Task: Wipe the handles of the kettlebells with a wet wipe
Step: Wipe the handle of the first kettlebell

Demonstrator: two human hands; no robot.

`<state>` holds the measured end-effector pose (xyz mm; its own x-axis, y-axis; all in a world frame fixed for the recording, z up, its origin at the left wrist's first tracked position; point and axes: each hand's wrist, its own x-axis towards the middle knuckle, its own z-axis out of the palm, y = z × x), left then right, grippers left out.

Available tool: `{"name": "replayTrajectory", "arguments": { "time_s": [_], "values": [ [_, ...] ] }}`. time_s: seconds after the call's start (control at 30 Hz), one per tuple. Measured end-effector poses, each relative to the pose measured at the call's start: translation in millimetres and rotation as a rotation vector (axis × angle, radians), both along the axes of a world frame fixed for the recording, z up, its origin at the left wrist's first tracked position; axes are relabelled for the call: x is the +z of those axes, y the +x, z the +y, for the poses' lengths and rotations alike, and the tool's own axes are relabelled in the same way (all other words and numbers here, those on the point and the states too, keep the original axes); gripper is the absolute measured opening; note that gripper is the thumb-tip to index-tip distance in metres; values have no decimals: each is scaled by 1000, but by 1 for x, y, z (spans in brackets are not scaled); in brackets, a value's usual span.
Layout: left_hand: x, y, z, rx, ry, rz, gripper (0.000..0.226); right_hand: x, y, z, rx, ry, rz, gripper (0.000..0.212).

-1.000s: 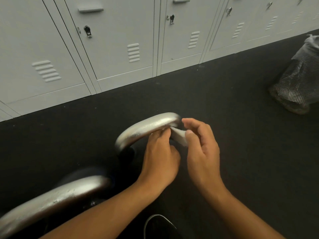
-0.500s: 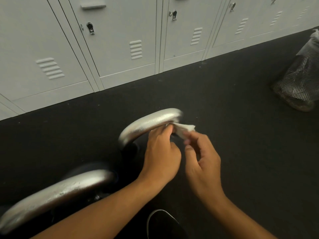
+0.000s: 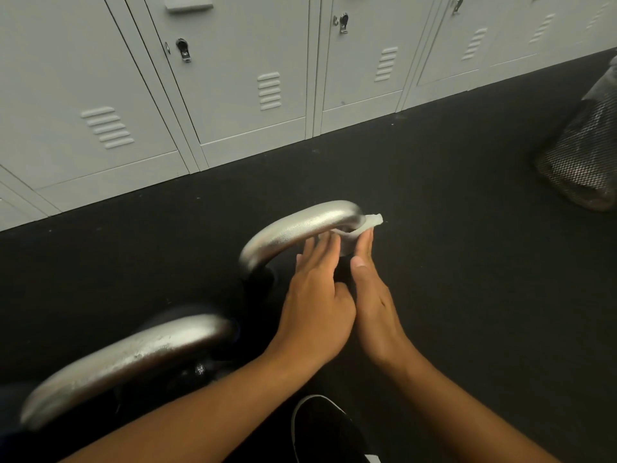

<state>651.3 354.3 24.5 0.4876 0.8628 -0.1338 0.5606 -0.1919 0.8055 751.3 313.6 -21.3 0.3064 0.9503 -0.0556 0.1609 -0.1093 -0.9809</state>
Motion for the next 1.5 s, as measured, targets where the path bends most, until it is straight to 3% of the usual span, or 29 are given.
{"name": "replayTrajectory", "arguments": {
  "time_s": [0.23,0.4,0.57,0.67,0.77,0.87,1.03,1.23,1.4,1.5],
  "values": [
    [-1,-15,-19,91,-137,-217,56,6,-9,4,21,114,-134,67],
    [7,-24,-35,33,5,-260,65,-13,-6,4,13,53,-152,53],
    [12,-29,-40,6,279,-165,59,-25,-6,10,49,54,-395,62],
    [7,-33,-41,43,395,-70,61,-16,-12,8,23,116,-409,79],
    [3,-37,-35,99,345,-11,74,-13,-12,10,-40,70,-257,59],
    [1,-39,-35,139,319,6,78,-10,-11,11,-61,33,-254,63],
    [-1,-40,-35,158,303,-15,74,-9,-19,7,20,196,-405,65],
    [0,-38,-37,182,217,-105,73,-13,-11,8,-52,-9,-262,64],
    [4,-36,-39,186,176,-128,69,-9,-20,5,25,138,-390,69],
    [3,-38,-38,178,175,-118,70,-10,-21,5,7,66,-345,72]
  ]
}}
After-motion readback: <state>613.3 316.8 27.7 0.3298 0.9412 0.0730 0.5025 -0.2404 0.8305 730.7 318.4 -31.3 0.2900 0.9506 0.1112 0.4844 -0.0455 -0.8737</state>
